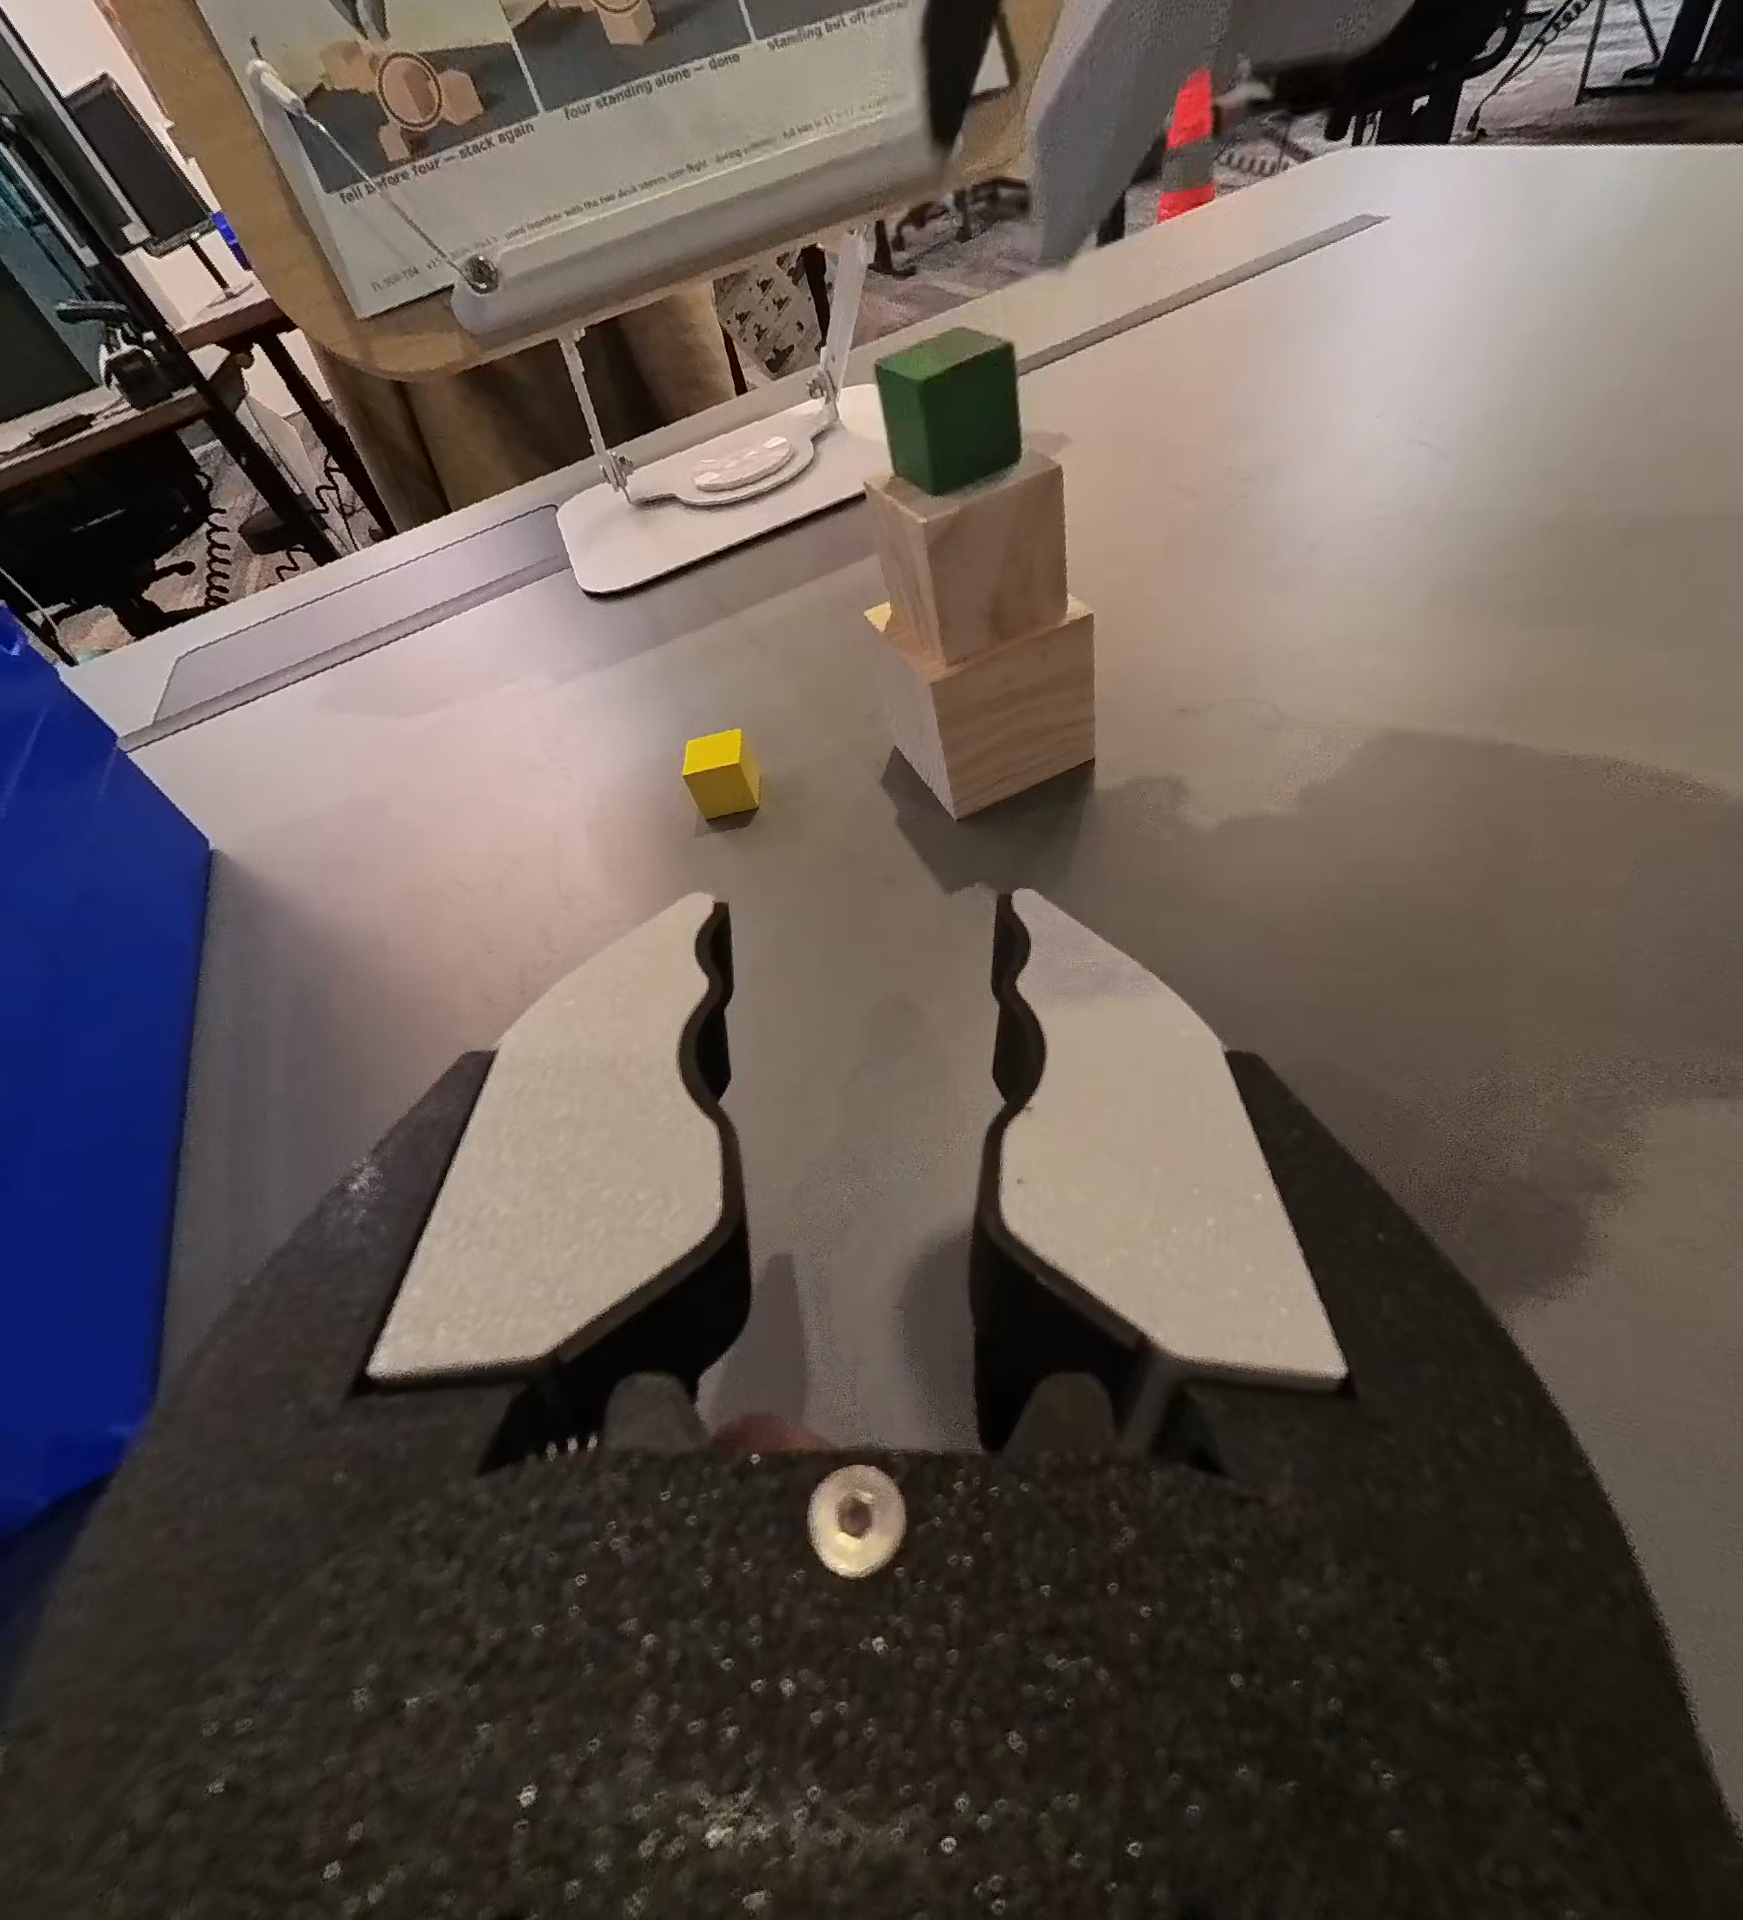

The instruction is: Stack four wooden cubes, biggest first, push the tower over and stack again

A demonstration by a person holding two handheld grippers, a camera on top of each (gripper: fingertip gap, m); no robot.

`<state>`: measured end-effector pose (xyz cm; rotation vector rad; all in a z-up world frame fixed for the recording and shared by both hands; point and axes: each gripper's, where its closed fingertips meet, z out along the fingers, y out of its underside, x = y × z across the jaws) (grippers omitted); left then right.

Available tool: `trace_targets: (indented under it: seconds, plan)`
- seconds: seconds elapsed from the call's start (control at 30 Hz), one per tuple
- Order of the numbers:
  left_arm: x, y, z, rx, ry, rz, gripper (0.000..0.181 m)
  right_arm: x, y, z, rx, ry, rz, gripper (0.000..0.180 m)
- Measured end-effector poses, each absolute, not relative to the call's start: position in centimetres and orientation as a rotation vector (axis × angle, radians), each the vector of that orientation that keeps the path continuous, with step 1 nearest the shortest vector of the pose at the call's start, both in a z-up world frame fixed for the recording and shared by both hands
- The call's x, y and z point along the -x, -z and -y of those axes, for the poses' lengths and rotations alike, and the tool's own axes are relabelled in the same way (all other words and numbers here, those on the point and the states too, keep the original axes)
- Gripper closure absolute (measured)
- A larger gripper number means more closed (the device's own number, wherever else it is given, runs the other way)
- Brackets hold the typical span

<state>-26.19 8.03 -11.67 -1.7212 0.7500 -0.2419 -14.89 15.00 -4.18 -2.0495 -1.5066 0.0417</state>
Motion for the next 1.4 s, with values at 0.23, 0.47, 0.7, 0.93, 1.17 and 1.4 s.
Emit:
trace_targets:
  seconds: [0.23,0.47,0.7,0.93,1.17,1.4]
  plan:
    - [27.5,12.6,-11.1,1.856,0.177,-0.720,0.138,10.4,6.2,-7.0,1.874,-0.244,0.774,0.132]
    - [25.5,14.1,-19.5,2.052,0.118,-0.716,0.132,8.9,11.6,-4.6,1.867,-0.216,0.587,0.135]
    - [23.1,18.1,-22.9,2.230,0.116,-0.769,0.142,9.3,12.7,-3.0,1.851,-0.195,0.649,0.135]
    - [22.8,15.3,-23.2,2.180,0.233,-0.901,0.158,8.8,12.0,-2.8,1.802,-0.204,0.614,0.140]
    - [17.6,3.5,-18.0,1.754,0.492,-1.536,0.158,8.9,12.5,-2.9,1.840,-0.280,0.614,0.140]
    - [14.9,4.5,-15.6,1.687,0.490,-1.899,0.158,9.3,12.9,-2.8,1.859,-0.295,0.648,0.140]
